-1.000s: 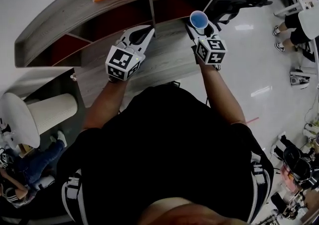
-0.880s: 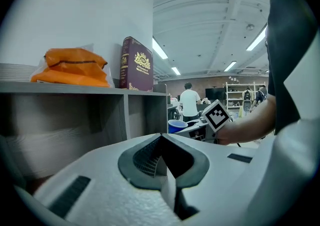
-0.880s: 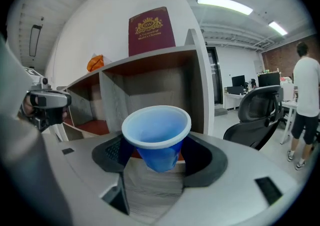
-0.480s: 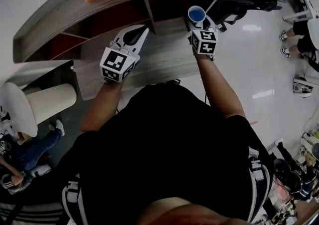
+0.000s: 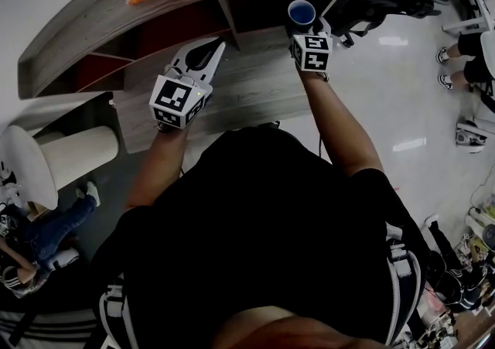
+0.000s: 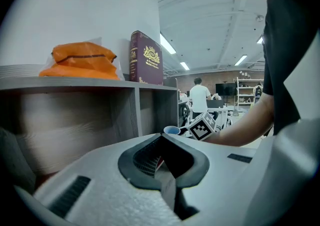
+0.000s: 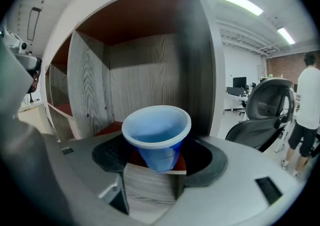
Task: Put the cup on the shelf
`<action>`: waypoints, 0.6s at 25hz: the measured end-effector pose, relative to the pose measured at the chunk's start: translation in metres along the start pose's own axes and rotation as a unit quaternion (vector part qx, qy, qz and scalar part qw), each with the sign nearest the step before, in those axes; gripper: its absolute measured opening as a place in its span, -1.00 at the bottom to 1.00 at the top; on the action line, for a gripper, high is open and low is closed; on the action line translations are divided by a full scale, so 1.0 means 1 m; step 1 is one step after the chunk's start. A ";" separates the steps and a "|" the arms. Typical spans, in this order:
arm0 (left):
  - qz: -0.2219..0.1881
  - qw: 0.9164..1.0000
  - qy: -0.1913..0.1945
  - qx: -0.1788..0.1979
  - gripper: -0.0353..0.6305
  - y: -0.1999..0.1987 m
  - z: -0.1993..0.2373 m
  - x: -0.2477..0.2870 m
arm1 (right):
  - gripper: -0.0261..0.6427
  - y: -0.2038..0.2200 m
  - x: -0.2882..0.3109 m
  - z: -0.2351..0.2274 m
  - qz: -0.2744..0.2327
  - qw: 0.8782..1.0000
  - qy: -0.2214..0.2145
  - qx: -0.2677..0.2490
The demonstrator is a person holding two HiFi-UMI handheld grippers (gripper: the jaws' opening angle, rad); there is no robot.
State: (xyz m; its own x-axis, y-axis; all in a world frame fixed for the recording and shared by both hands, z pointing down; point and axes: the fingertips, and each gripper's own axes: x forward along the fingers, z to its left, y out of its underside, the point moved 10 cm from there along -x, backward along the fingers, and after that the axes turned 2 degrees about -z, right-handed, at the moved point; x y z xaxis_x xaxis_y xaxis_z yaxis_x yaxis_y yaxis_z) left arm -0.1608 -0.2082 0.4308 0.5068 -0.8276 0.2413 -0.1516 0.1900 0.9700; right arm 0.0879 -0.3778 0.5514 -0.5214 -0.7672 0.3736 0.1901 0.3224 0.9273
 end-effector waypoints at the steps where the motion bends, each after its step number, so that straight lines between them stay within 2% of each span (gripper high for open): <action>1: 0.000 1.000 -0.002 0.000 -0.84 0.000 0.001 0.001 | -0.03 -0.001 0.003 -0.001 0.000 1.000 0.000 0.000; 15: 0.007 1.000 -0.010 -0.011 -0.84 0.007 0.000 0.001 | -0.03 -0.001 0.034 0.000 0.009 1.000 -0.011 0.004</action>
State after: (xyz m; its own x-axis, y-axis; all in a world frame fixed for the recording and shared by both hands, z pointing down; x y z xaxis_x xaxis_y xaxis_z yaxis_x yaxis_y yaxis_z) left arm -0.1616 -0.2080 0.4375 0.4881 -0.8351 0.2536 -0.1387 0.2126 0.9672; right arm 0.0702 -0.4042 0.5631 -0.5367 -0.7487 0.3891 0.1928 0.3402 0.9204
